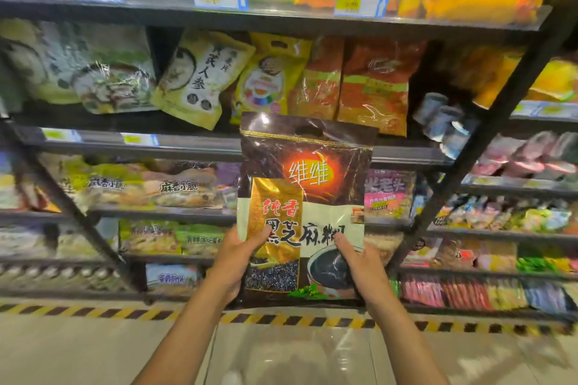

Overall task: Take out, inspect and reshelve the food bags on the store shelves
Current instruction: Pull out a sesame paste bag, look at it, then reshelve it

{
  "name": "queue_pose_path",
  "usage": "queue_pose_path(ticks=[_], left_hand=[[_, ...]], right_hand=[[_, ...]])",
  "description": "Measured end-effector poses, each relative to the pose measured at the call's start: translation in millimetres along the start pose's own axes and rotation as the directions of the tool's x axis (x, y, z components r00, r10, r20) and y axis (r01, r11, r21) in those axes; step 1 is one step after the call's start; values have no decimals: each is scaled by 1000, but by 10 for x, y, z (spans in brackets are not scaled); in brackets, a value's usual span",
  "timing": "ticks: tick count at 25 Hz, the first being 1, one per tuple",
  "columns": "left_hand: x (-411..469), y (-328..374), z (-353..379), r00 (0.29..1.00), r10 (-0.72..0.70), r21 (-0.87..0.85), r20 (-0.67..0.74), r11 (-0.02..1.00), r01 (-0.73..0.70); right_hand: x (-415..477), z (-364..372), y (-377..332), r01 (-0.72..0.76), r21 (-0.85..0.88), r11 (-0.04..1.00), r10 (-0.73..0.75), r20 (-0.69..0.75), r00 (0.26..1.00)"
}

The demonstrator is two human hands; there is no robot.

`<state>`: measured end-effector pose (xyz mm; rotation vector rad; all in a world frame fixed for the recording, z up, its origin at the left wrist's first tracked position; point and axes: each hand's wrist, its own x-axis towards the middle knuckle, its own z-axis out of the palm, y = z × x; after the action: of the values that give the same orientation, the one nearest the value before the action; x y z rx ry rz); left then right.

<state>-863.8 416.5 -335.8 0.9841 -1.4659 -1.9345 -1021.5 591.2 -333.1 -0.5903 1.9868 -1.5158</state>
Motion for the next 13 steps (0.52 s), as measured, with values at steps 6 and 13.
queue_pose_path(ticks=[6,13], left_hand=[[-152,-45,-470,994,-17,-22,-109,1000,15],[-313,-4,-1322,982,-21,-82,-186,997,5]], right_hand=[[-53,423,-127,-21,-3,1000,21,78,997],[-35,1221,-291,-28,-18,999,31,198,980]])
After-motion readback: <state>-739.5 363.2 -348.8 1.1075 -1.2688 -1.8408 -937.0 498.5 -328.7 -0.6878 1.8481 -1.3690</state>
